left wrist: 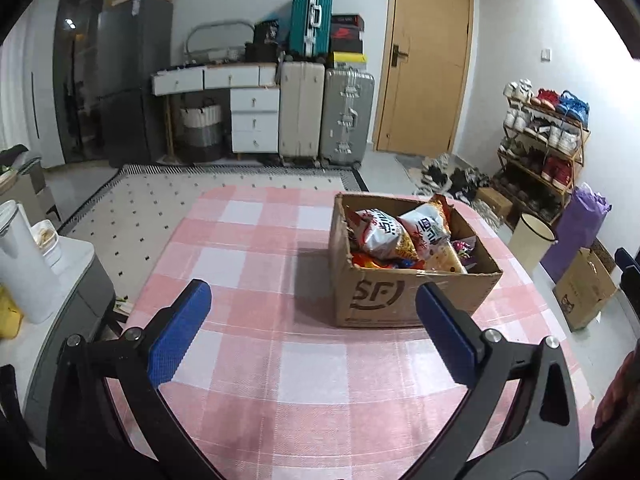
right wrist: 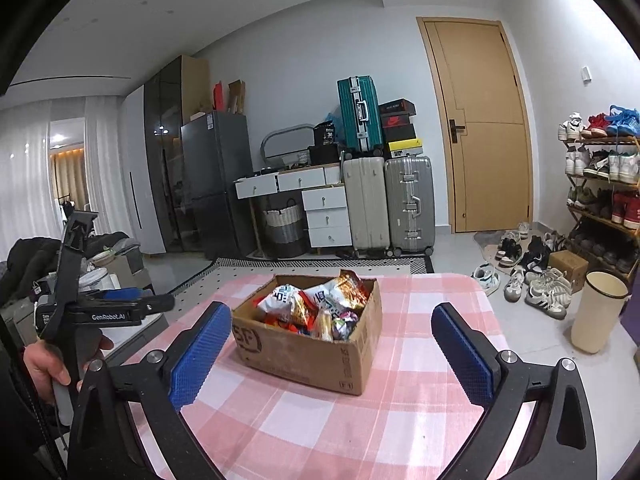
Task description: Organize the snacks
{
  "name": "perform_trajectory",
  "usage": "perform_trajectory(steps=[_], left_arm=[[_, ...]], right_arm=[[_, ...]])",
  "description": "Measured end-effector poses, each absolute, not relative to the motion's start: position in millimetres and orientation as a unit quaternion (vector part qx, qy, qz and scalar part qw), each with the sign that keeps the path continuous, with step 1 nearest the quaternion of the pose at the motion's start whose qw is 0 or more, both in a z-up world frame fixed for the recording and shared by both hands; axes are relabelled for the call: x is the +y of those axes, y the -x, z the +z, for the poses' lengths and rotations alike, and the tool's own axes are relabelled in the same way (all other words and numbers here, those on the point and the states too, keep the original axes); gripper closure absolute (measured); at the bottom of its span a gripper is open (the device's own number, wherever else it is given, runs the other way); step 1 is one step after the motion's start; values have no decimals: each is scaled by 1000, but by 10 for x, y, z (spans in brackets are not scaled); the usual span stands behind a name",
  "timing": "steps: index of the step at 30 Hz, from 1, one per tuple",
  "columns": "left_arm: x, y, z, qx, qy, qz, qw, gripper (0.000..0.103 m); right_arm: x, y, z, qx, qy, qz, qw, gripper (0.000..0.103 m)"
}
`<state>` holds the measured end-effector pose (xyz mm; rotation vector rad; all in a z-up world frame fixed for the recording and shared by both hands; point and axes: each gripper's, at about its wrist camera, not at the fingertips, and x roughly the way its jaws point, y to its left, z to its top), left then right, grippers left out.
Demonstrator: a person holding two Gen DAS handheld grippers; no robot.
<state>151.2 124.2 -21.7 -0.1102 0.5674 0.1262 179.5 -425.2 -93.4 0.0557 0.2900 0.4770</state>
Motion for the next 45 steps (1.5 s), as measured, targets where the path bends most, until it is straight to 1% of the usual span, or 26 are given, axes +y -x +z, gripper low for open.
perform_trajectory(steps=[5, 9, 17, 22, 29, 33, 45], left_arm=[[1259, -1281, -321, 249, 34, 76, 965, 1], [1305, -1161, -446, 227, 44, 78, 970, 1], [1335, -1007, -753, 169, 31, 94, 981, 1], [1268, -1058, -921, 176, 5, 95, 980, 1], [1246, -1109, -1135, 191, 11, 91, 977, 1], [1243, -1086, -1143, 183, 11, 89, 979, 1], [1229, -1030, -1150, 166, 11, 96, 981, 1]], right_arm=[[-4251, -1664, -1062, 143, -23, 234, 961, 1], [-4231, -1580, -1199, 145, -16, 230, 962, 1], [-4191, -1677, -1499, 157, -2, 212, 965, 1], [-4246, -1757, -1646, 156, -7, 194, 969, 1], [-4312, -1810, -1856, 132, -2, 158, 979, 1], [-4277, -1878, -1910, 149, 5, 158, 976, 1], [-4241, -1877, -1931, 151, 16, 166, 974, 1]])
